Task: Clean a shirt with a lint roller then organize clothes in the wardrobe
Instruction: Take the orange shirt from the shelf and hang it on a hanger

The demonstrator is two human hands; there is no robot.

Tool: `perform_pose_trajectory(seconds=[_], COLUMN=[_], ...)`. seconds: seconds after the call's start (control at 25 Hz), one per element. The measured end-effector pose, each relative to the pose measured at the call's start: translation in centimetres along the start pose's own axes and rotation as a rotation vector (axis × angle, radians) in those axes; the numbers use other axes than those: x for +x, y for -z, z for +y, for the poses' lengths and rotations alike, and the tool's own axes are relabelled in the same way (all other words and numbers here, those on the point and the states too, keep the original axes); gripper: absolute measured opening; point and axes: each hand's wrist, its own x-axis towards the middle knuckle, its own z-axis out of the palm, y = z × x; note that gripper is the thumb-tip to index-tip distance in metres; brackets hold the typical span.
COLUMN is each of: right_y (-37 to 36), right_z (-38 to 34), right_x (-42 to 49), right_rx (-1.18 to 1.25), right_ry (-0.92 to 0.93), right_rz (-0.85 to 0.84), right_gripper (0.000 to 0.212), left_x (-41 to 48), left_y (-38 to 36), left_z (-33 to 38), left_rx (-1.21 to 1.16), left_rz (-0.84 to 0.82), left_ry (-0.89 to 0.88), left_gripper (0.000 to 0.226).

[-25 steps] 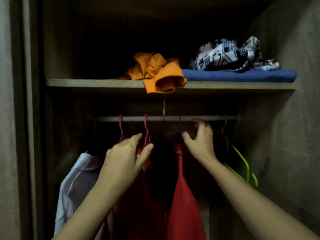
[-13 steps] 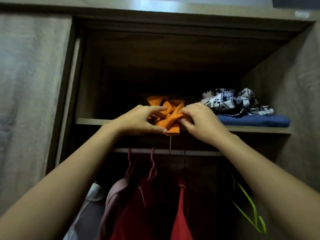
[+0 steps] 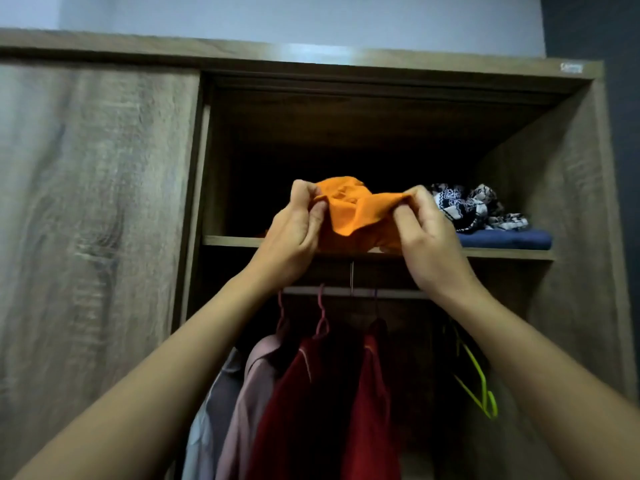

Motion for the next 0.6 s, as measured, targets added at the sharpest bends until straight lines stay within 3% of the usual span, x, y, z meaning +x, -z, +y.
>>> perform_pose_trajectory(seconds=[0.16,0.32,0.4,0.48,0.6], right_y=[0.6,2.0,1.9,1.7,2.3], right_z=[-3.7,-5.1,-5.5,-5.5,-5.0], right_x=[-3.4,-6.8,-7.9,-8.6,-9.2], right_rx=[0.03,-0.207,-0.329,-0.35,-0.27], right_ry=[-0.048,-0.046,-0.032,0.017,0.154], right_rz=[-0.074,-0.159,-0.189,-0.151,-0.095], right_gripper=[0.013,0.073,0.09,0.078,0.035], left_x=[-3.4,-5.7,-6.1,-6.8,-7.8], left_y=[1.3,3.3,3.9,4.0,4.4], left_z=[3.1,6.1,7.6,8.8,8.9], left_rx=[-0.082,-0.066,-0.07,-0.106,-0.301], left_rz=[0.07,0.12,0.077,0.014,-0.078], left_ry=[-0.043,-0.079,-0.076,-0.065,0.027], left_gripper=[0.003,0.011,0.012,0.013,0.019])
